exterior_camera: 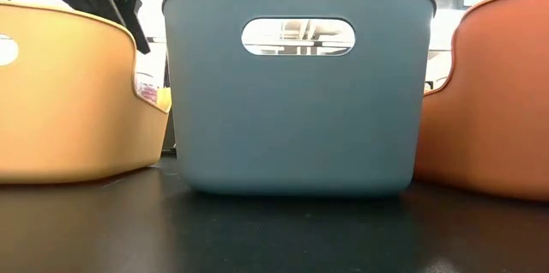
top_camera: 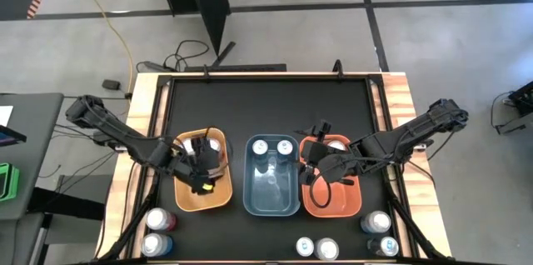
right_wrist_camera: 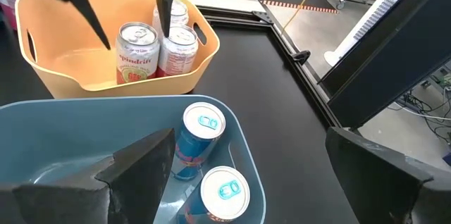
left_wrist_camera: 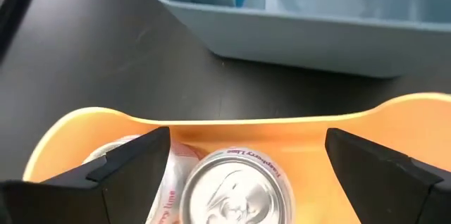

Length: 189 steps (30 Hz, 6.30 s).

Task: Sort soda cans
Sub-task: Put the left blue soda can into the blue bin

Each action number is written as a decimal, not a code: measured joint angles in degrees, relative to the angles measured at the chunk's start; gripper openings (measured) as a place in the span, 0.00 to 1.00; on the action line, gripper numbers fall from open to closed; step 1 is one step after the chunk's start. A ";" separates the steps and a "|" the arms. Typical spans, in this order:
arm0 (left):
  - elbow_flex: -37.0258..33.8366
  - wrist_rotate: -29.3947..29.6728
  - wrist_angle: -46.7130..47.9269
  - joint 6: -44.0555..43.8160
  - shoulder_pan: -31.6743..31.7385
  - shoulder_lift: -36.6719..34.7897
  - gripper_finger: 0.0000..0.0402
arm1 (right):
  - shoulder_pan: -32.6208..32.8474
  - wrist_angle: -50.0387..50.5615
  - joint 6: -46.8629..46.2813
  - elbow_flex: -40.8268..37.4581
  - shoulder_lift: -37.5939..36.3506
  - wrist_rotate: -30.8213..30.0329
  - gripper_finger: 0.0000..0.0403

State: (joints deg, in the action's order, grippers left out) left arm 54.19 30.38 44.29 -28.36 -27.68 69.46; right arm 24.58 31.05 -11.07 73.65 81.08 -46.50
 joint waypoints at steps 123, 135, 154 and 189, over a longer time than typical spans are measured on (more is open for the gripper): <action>31.77 -28.61 -67.96 25.23 -1.22 55.65 0.93 | 26.64 11.14 -15.37 21.11 13.73 12.94 0.95; 31.74 -27.85 -67.84 28.19 -1.40 56.14 0.93 | 26.64 11.78 -15.41 21.11 13.73 12.94 0.95; 34.87 -28.29 -65.90 43.66 -3.01 56.49 0.93 | 26.64 11.78 -15.43 21.11 13.73 12.94 0.95; 35.08 -24.45 -64.70 39.76 -1.60 56.25 0.93 | 27.34 11.80 -16.99 21.11 13.75 10.91 0.95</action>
State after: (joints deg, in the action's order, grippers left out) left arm 89.27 5.93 -20.40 11.40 -29.28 125.71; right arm 51.92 42.85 -28.06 94.76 94.83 -35.59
